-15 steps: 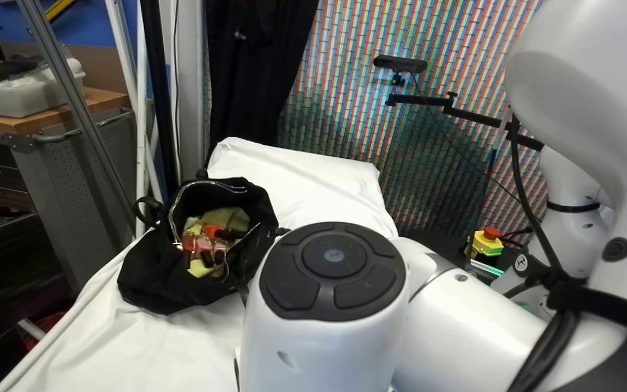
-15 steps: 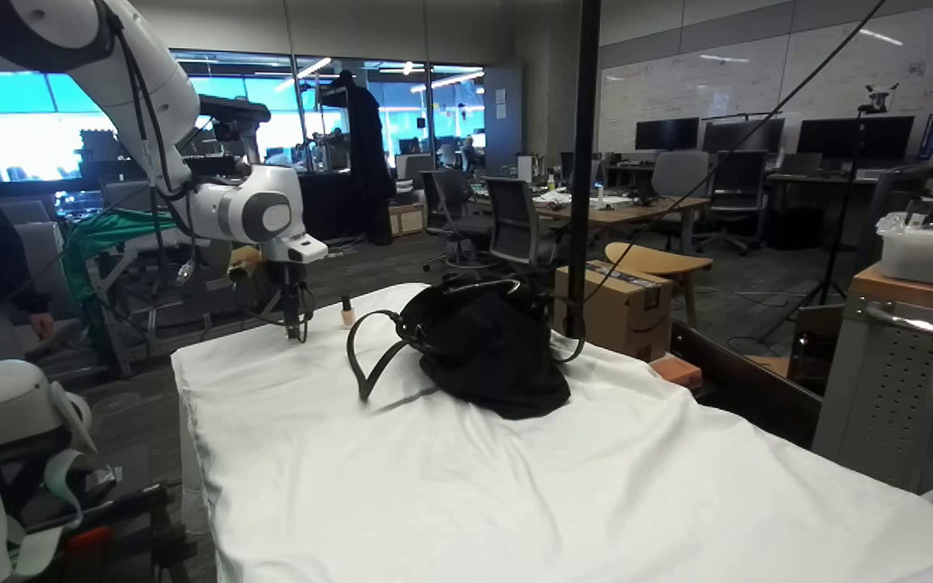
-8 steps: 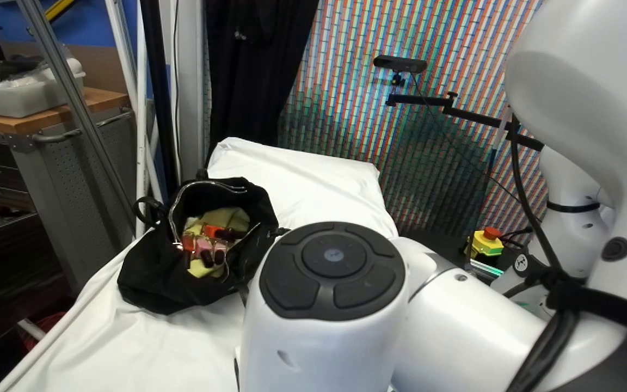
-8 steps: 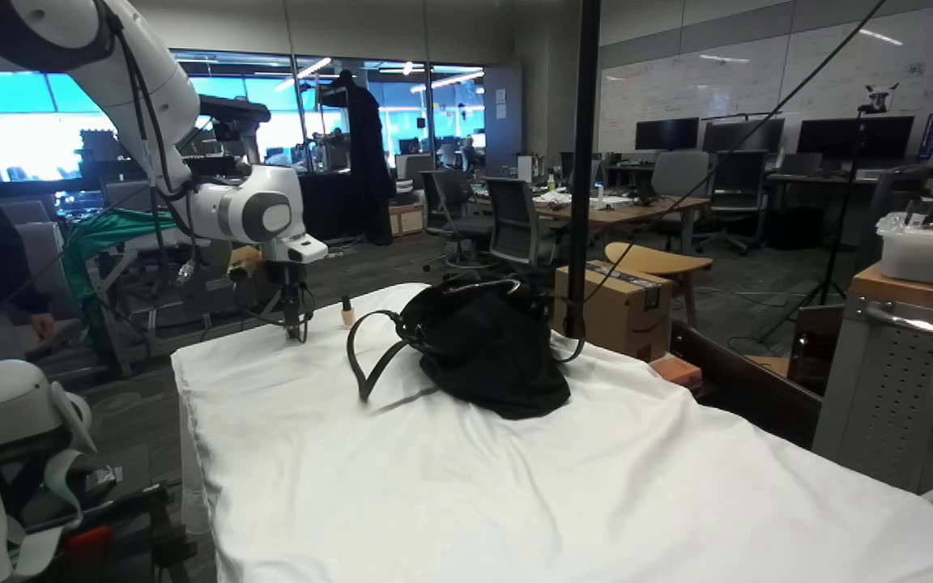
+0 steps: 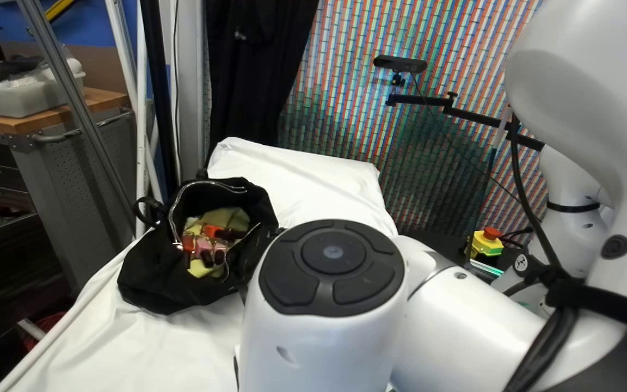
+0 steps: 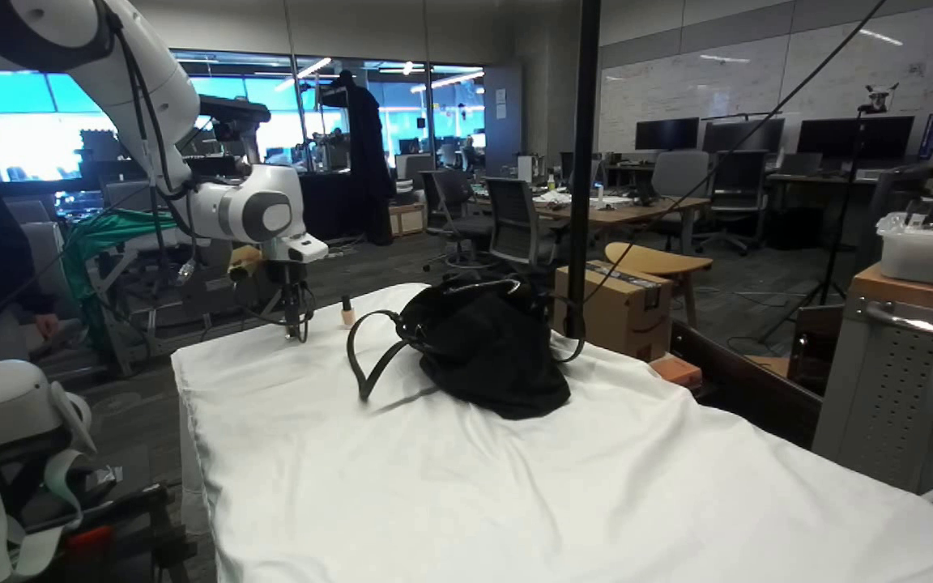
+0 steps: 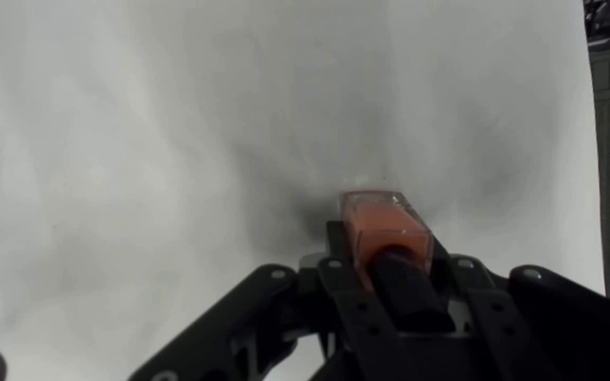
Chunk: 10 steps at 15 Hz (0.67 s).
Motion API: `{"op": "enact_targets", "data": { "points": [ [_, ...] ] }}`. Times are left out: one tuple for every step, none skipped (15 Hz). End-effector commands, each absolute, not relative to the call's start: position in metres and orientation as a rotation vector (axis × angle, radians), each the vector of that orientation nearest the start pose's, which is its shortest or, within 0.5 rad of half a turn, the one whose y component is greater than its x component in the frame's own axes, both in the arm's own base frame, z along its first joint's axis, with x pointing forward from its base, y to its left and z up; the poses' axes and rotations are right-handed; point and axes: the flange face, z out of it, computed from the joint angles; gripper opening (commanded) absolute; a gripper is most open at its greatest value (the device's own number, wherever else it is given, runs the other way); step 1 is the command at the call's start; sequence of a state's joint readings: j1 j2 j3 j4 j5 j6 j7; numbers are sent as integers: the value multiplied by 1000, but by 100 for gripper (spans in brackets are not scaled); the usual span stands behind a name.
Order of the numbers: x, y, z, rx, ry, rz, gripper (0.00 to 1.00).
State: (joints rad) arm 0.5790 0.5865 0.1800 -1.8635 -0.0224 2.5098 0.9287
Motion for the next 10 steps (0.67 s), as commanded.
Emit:
{"op": "enact_targets", "data": {
  "points": [
    [477, 433, 220, -2999, 311, 28, 15],
    [479, 430, 222, -2993, 329, 24, 15],
    [482, 426, 224, -2987, 349, 19, 15],
    [485, 423, 224, -2981, 362, 15, 15],
    [488, 418, 226, -2972, 389, 9, 15],
    [492, 413, 228, -2965, 414, 0, 15],
    [496, 406, 231, -2954, 434, -11, 15],
    [501, 398, 234, -2946, 460, -25, 15],
    [507, 389, 238, -2938, 470, -37, 15],
    [513, 378, 242, -2931, 482, -52, 15]
  ]
}}
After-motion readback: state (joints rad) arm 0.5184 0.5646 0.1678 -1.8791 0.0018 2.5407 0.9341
